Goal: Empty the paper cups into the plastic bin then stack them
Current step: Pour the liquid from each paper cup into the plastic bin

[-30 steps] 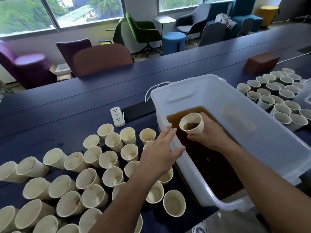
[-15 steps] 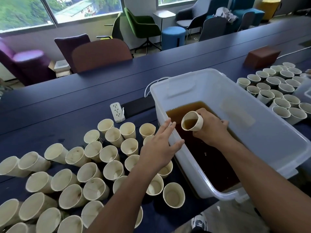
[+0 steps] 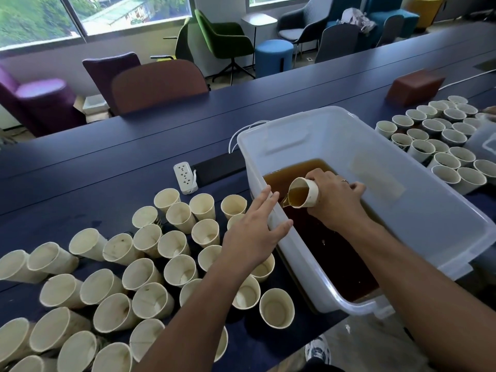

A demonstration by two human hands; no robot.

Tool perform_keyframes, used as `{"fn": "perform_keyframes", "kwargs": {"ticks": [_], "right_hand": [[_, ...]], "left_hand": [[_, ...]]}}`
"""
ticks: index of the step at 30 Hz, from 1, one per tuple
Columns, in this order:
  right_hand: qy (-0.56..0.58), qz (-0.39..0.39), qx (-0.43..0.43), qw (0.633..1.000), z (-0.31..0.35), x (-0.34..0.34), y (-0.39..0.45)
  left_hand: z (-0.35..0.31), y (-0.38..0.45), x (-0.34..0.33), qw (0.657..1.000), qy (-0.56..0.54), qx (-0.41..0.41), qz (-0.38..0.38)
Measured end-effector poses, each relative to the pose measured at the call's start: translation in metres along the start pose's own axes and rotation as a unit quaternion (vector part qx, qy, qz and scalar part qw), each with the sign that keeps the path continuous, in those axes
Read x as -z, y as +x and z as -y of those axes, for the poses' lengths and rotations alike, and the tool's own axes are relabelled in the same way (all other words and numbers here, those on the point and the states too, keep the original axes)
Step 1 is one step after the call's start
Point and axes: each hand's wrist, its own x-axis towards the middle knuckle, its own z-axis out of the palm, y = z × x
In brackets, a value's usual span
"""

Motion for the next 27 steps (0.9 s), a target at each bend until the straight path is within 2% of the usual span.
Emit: {"fn": "perform_keyframes", "kwargs": {"ticks": [8,19,24,27], "right_hand": [[-0.045,-0.055,0.040,0.997,0.007,0.001,-0.003],[-0.040,-0.127,0.072,0.988,0.014,0.006,-0.006],[-0.059,-0.086,0.065,0.992,0.014,0.006,-0.007],[-0.054,-0.094,0.056,0.993,0.013,0.007,-0.007]], "left_hand": [[-0.001,0.000,0.001,1.000,-0.003,0.000,0.003],[-0.003,-0.003,0.002,1.000,-0.012,0.005,0.007],[-0.004,-0.003,0.003,1.000,-0.012,0.006,0.004],[-0.003,-0.003,0.003,1.000,-0.015,0.003,0.002]]}}
